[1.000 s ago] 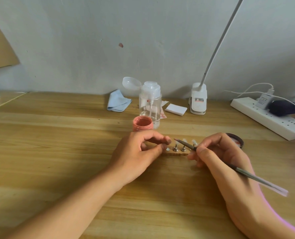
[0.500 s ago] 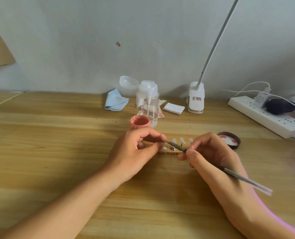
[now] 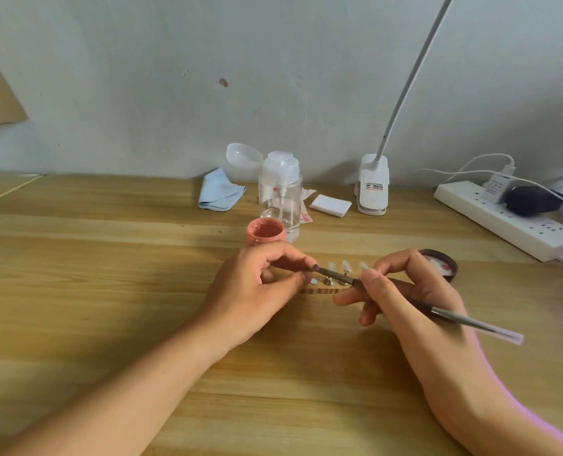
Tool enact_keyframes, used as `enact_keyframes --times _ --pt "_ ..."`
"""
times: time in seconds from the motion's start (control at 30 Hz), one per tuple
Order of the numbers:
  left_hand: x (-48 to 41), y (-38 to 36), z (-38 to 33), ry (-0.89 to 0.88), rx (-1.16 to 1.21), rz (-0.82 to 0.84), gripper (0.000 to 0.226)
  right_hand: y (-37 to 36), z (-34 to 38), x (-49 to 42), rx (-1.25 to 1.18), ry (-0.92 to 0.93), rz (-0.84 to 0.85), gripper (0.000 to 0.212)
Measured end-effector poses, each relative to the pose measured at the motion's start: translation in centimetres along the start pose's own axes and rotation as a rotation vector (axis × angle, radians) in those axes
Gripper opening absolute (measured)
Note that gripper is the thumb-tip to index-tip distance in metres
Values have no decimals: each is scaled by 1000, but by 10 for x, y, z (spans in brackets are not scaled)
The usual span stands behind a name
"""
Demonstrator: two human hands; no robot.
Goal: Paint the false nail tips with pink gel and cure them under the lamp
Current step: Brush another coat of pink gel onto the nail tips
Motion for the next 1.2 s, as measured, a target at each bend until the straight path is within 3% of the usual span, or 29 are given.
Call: enact_keyframes --times 0.67,0.87,1.2 --pt "0 -1 -1 15 3 3 19 -2 -2 1 -17 -12 28 18" --pt "2 -1 -4 41 32 6 16 4 6 0 -46 62 -25 10" --pt "1 1 -4 -1 -13 -1 15 -7 2 3 60 78 84 11"
Point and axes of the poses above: each hand's wrist, its own x-axis away from the middle knuckle, its own y-axis out of the back of the hand, z = x × y, the point moved 9 cm from there along -x, towards the middle knuckle, and after that the axes turned 12 degrees about -z, right-handed, at the moved point
